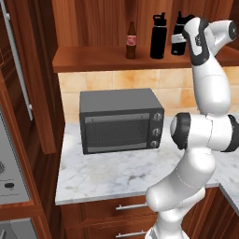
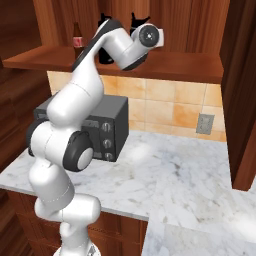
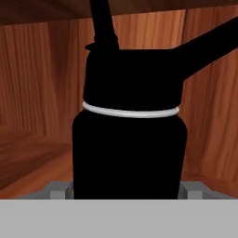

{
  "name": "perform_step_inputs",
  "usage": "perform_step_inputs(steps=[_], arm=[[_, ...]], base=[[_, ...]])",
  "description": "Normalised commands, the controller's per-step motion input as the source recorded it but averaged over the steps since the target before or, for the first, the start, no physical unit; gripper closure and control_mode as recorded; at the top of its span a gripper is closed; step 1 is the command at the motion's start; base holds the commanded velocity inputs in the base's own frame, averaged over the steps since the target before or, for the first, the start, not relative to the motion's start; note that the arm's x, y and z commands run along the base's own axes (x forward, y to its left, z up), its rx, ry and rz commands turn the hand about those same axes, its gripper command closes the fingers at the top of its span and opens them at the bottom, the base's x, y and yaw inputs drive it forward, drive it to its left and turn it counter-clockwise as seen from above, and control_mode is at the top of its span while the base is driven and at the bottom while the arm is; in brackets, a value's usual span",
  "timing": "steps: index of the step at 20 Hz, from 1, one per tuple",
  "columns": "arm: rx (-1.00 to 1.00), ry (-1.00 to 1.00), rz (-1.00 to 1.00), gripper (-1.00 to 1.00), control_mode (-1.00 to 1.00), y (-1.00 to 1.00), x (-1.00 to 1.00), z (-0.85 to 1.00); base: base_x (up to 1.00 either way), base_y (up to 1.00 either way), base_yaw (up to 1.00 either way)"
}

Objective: Pick the water bottle, water bottle, bottled drink from the counter and place them in the open cabinet.

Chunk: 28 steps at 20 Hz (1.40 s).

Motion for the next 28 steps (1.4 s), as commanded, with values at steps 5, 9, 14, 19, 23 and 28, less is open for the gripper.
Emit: perform_step_inputs(steps=[5, 9, 14, 19, 23, 28], arm=[[0.0, 0.0, 0.0, -1.0, -1.0, -0.01, 0.0, -0.26], [0.0, 0.0, 0.0, -1.0, -1.0, -0.08, 0.0, -0.13], [0.0, 0.0, 0.0, -1.0, -1.0, -0.09, -0.14, -0.05], [-0.01, 0.05, 0.0, -1.0, -1.0, 0.04, -0.07, -0.12], [-0.01, 0.04, -0.02, -1.0, -1.0, 0.01, -0.29, -0.03], [0.0, 0.0, -0.08, -1.0, -1.0, 0.0, -0.44, 0.0]], base=[[0.0, 0.0, 0.0], [0.0, 0.0, 0.0], [0.0, 0.0, 0.0], [0.0, 0.0, 0.0], [0.0, 0.0, 0.0], [0.0, 0.0, 0.0]])
